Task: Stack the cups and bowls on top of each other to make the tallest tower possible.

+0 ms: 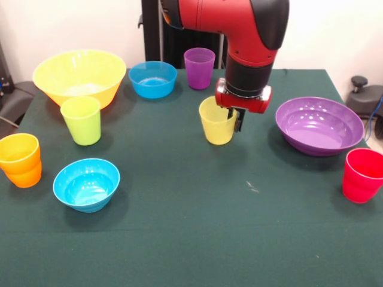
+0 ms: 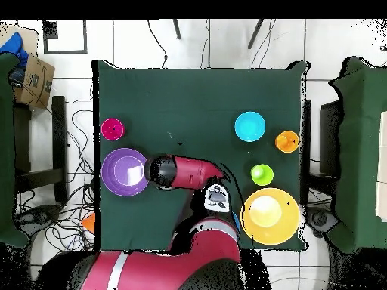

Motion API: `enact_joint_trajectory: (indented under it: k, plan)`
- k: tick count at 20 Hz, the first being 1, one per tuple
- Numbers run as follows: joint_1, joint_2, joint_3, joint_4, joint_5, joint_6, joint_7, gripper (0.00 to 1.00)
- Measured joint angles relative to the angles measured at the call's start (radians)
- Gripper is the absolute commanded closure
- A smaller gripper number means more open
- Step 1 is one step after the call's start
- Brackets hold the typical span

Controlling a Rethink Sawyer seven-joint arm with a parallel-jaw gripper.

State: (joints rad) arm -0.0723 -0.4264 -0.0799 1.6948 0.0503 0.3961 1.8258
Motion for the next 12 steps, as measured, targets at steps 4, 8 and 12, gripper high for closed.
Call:
enact_joint_trajectory:
  k: [4, 8, 12]
  plan:
    - [-0.001, 0.0, -0.005, 0.0, 0.0, 0.0, 0.0, 1.0]
    - [-0.002, 0.0, -0.009, 0.0, 0.0, 0.0, 0.0, 1.0]
    - [-0.002, 0.001, -0.013, 0.0, 0.0, 0.0, 0.0, 1.0]
